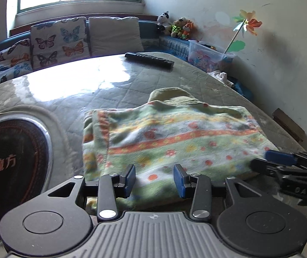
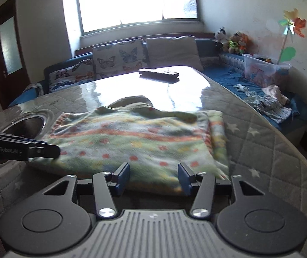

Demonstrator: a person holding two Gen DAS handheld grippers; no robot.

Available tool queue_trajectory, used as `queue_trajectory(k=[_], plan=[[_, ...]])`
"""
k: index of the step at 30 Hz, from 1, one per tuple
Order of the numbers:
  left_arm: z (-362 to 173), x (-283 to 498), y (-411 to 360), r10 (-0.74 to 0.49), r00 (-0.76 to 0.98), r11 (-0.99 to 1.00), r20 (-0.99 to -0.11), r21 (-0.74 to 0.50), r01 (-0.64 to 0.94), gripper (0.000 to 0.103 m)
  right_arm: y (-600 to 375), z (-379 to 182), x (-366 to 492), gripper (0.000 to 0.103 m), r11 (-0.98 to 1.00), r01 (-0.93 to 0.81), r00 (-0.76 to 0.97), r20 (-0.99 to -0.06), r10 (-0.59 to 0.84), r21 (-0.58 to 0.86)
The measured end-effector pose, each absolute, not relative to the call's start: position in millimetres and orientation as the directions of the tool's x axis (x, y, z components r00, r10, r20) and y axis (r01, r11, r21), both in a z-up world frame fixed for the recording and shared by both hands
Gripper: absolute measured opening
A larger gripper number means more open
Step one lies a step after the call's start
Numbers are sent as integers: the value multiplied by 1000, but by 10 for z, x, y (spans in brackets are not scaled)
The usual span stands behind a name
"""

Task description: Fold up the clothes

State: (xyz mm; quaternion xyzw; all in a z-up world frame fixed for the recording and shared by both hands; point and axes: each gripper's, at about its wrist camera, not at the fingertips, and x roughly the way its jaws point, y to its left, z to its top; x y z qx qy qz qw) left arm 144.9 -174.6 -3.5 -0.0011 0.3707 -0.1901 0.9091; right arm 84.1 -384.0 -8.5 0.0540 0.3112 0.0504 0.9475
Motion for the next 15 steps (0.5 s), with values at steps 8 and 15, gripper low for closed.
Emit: queue_trajectory(k=[8,15], plan=[[-16,1373,-1680,-327,661,937,-676,-138,322,50,-3992,-36,751,54,988,-25,819,-563,109,155],[8,1255,-1665,-318,668,938,-673,-119,326,72,-3921,-64,756,67,988,-43,818,-562,120,147]])
